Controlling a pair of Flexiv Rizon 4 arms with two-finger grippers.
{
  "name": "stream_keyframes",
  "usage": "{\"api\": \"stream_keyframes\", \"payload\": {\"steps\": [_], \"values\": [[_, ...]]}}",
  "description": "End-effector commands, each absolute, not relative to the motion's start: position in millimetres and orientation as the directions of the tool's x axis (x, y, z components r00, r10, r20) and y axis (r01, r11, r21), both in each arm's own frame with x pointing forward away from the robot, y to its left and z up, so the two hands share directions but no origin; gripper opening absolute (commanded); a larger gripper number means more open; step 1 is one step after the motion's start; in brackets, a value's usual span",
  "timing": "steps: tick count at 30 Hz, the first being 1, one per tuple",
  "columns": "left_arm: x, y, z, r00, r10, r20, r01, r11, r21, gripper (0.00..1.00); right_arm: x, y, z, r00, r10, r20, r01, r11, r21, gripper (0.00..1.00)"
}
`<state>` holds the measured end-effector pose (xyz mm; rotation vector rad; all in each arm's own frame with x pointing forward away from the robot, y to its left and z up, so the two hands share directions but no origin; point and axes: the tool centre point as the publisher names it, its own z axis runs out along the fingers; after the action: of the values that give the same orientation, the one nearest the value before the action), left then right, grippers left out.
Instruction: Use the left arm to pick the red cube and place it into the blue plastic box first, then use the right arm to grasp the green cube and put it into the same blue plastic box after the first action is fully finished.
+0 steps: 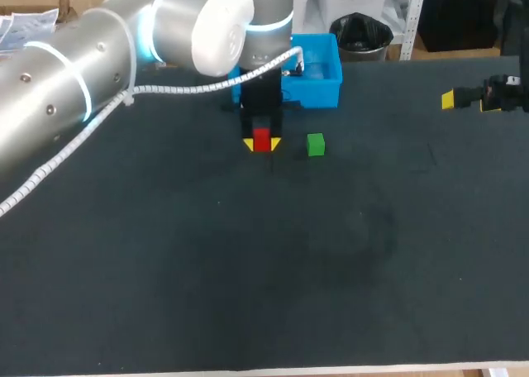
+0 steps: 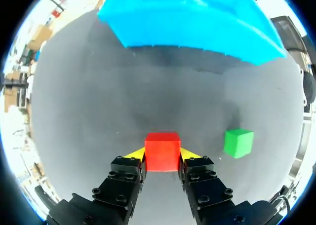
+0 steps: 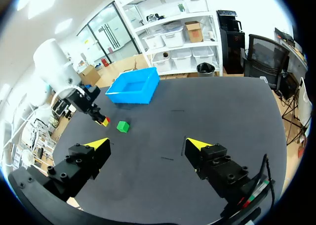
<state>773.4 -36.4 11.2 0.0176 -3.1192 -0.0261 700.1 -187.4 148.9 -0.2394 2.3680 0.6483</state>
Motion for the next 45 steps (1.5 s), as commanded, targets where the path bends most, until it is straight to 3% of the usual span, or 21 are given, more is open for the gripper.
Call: {"api": "stream_keyframes", "payload": {"steps": [1,19,34,45], "values": [[764,-32,49,-0.999,0.012,-0.032,0.012,1.000,0.022,0.00,699,-186,150,-0.765,0.000,-0.644,-0.323,0.865,0.384,1.00],[788,-30,161,-0.976,0.051,-0.211,0.049,0.999,0.018,0.00,699,-186,150,-0.765,0.000,-0.644,-0.323,0.865,0.384,1.00],[859,-38,187,-0.942,-0.114,-0.315,-0.004,0.944,-0.329,0.00,699,-186,150,-0.765,0.000,-0.644,-0.323,0.865,0.384,1.00],[907,-41,175,-0.938,-0.188,-0.290,-0.042,0.895,-0.444,0.00,699,-186,150,-0.765,0.000,-0.644,-0.323,0.865,0.384,1.00]]}}
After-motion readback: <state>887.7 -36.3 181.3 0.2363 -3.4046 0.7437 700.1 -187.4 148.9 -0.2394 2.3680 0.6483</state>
